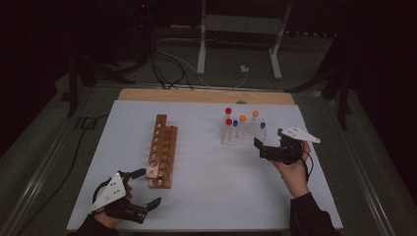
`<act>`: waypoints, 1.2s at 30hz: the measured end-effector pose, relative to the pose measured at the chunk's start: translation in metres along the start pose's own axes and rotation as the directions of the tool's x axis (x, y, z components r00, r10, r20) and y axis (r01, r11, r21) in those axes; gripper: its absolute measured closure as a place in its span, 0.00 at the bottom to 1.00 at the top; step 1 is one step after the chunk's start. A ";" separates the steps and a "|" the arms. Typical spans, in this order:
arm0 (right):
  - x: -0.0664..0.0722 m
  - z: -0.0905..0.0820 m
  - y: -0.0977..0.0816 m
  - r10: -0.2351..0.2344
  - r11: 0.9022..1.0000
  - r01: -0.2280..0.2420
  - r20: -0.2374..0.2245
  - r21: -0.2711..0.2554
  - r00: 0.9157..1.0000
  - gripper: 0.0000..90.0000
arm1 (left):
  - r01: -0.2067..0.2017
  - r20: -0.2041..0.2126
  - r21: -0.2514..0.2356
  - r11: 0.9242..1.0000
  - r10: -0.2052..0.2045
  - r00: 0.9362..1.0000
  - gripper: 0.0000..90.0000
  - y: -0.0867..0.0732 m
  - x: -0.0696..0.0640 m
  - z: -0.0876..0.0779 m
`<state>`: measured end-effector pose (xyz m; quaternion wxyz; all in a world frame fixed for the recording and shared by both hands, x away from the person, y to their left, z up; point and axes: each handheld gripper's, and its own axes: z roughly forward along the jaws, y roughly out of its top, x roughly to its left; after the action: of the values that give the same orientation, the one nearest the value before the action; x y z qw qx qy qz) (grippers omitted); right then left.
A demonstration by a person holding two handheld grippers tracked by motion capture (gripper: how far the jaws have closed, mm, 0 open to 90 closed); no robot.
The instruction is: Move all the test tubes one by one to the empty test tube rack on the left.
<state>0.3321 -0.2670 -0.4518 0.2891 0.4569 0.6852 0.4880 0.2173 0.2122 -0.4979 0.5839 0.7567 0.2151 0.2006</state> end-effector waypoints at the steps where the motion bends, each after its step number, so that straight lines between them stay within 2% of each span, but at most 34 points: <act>1: -0.001 0.003 0.000 0.004 1.000 -0.005 0.009 0.013 1.000 0.03 | -0.001 0.000 0.001 1.000 0.001 1.000 0.01 0.000 0.000 0.000; 7: -0.007 0.018 0.000 0.014 0.999 -0.016 0.044 0.041 0.999 0.08 | 0.001 0.002 0.001 1.000 -0.001 1.000 0.01 0.000 0.000 0.000; 10: -0.009 0.025 0.000 0.005 0.998 -0.009 0.063 0.059 0.998 0.14 | 0.001 0.004 0.001 1.000 -0.001 1.000 0.01 0.000 0.000 0.000; 14: -0.013 0.034 -0.002 0.013 0.995 -0.019 0.064 0.094 0.998 0.33 | -0.001 0.006 0.002 1.000 0.001 1.000 0.01 0.000 0.000 0.000; 15: -0.013 0.037 -0.002 0.006 0.995 -0.014 0.078 0.099 0.997 0.37 | -0.002 0.004 0.003 1.000 0.002 1.000 0.01 -0.001 0.000 0.000; 20: -0.015 0.046 -0.002 -0.012 0.991 -0.006 0.134 0.131 0.991 0.47 | -0.001 0.004 0.002 1.000 0.001 1.000 0.01 -0.001 0.000 -0.001; 24: -0.018 0.049 0.000 0.011 0.992 -0.027 0.125 0.123 0.992 0.58 | -0.001 0.005 0.002 1.000 0.001 1.000 0.01 -0.001 0.000 -0.001; 33: -0.018 0.055 0.000 -0.004 0.989 -0.013 0.114 0.146 0.994 0.74 | -0.001 0.005 0.004 1.000 0.001 1.000 0.01 -0.001 0.000 -0.001; 36: -0.018 0.057 0.000 -0.006 0.987 -0.015 0.130 0.161 0.991 0.77 | -0.001 0.005 0.006 1.000 0.001 1.000 0.01 -0.001 0.000 -0.001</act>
<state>0.3875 -0.2599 -0.4736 0.2942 0.5112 0.7011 0.4006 0.2165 0.2132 -0.4988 0.5820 0.7591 0.2139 0.1981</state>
